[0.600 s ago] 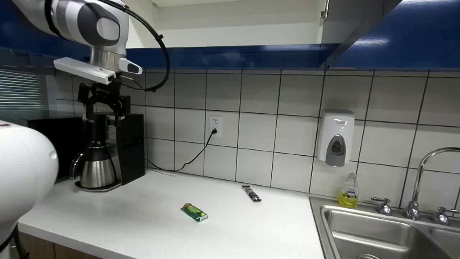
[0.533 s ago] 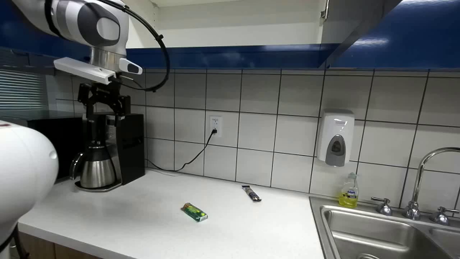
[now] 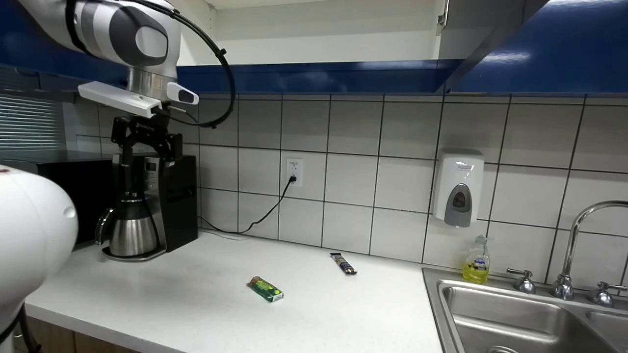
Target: Put the green packet in the open upper cabinet.
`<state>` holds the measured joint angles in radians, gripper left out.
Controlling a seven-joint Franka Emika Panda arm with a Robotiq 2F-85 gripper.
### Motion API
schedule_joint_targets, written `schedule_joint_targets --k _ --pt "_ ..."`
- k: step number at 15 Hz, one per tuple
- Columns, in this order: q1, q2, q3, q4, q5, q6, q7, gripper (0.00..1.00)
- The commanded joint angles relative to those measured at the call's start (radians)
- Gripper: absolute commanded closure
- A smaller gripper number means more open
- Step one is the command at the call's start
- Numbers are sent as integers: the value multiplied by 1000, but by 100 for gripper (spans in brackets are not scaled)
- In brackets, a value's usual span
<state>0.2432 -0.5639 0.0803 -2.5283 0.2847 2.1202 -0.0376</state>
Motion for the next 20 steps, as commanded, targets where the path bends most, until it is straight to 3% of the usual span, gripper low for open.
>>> schedule_joint_targets --k 1,8,20 --pt "-57 -82 -2 -55 -26 -31 33 0" --pt "-155 -162 -42 -111 -85 -69 52 0" --pt "-238 29 -158 -125 -165 50 -52 0"
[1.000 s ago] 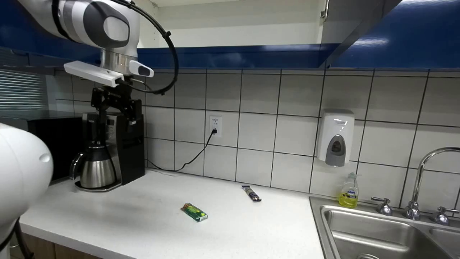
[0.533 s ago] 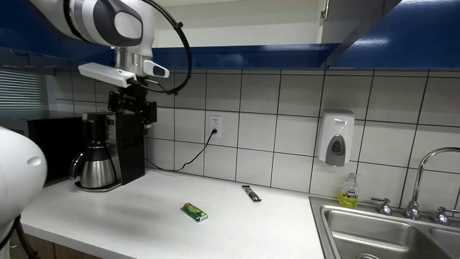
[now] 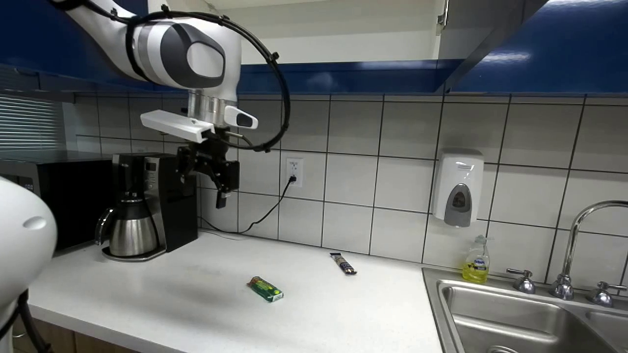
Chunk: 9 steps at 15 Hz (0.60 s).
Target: Put the green packet in the open upper cabinet.
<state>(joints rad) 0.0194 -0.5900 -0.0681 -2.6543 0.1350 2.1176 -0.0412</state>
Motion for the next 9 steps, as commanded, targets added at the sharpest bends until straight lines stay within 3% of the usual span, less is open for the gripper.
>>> schedule_joint_targets --k 1,9 --pt "-10 84 -15 4 -14 77 -65 0" --pt "14 379 -37 52 28 350 -187 0"
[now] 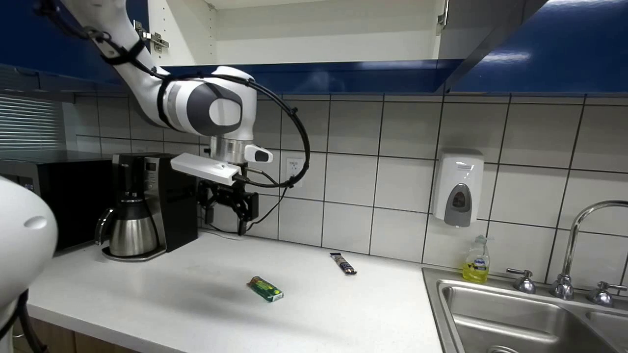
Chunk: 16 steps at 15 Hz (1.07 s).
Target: Put the green packet in the open upper cabinet.
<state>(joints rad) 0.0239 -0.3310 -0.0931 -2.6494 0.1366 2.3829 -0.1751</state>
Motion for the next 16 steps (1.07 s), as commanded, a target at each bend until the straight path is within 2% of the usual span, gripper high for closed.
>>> schedule_joint_targets --k 1,4,11,16 --pt "12 154 -14 55 41 121 -63 0" --pt "15 267 -10 93 104 215 -99 0" --pt "-26 482 52 217 270 308 -170 0" --pt "-70 590 93 290 255 321 -132 0"
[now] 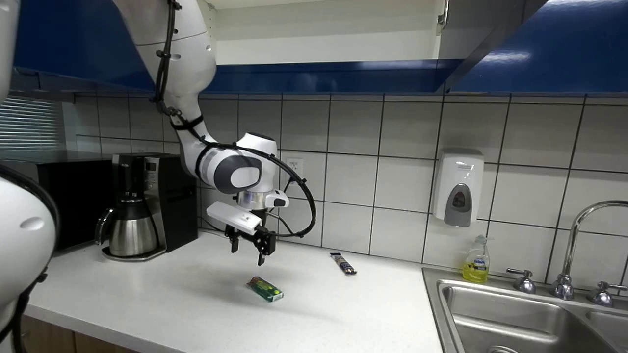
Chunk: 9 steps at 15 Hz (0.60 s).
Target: Put the green packet in the open upper cabinet.
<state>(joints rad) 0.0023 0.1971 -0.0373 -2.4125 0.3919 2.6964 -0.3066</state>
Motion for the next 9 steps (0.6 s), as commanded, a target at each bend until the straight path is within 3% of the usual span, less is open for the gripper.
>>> schedule_joint_targets --k 1,9 --pt "-59 73 43 59 -3 3 0 0" --pt "-112 133 51 75 -28 8 26 0"
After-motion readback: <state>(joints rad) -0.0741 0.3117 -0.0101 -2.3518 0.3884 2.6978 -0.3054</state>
